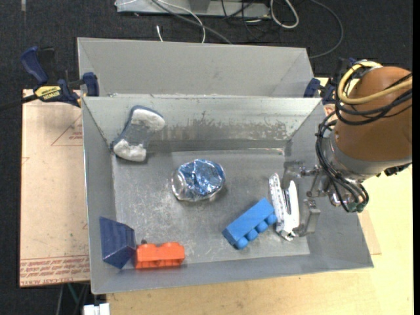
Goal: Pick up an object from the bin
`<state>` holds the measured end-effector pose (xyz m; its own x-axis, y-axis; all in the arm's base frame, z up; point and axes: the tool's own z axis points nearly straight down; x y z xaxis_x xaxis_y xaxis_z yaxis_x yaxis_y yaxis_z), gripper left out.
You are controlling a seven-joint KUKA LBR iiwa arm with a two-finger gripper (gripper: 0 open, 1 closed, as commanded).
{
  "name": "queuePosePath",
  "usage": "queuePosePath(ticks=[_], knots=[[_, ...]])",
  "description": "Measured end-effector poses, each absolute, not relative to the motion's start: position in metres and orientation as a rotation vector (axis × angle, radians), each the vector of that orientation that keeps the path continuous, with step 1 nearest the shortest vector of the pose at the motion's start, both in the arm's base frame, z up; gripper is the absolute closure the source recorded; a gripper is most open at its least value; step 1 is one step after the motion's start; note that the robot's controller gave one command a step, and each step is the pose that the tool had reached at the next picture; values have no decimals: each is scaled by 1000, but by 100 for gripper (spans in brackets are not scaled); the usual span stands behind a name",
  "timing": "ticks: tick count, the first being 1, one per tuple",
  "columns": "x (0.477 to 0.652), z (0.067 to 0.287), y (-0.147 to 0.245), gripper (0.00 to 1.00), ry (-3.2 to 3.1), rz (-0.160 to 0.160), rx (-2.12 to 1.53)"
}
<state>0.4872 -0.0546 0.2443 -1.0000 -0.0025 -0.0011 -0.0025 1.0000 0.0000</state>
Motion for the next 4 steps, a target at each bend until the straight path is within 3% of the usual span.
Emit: queuePosePath(ticks=[1, 2, 3, 4], knots=[[487, 244, -55, 0, 3141, 0, -4], [507, 183, -52, 0, 3127, 0, -252], [503, 163, -54, 0, 3128, 1, 251], [509, 141, -39, 0, 3139, 1, 34]])
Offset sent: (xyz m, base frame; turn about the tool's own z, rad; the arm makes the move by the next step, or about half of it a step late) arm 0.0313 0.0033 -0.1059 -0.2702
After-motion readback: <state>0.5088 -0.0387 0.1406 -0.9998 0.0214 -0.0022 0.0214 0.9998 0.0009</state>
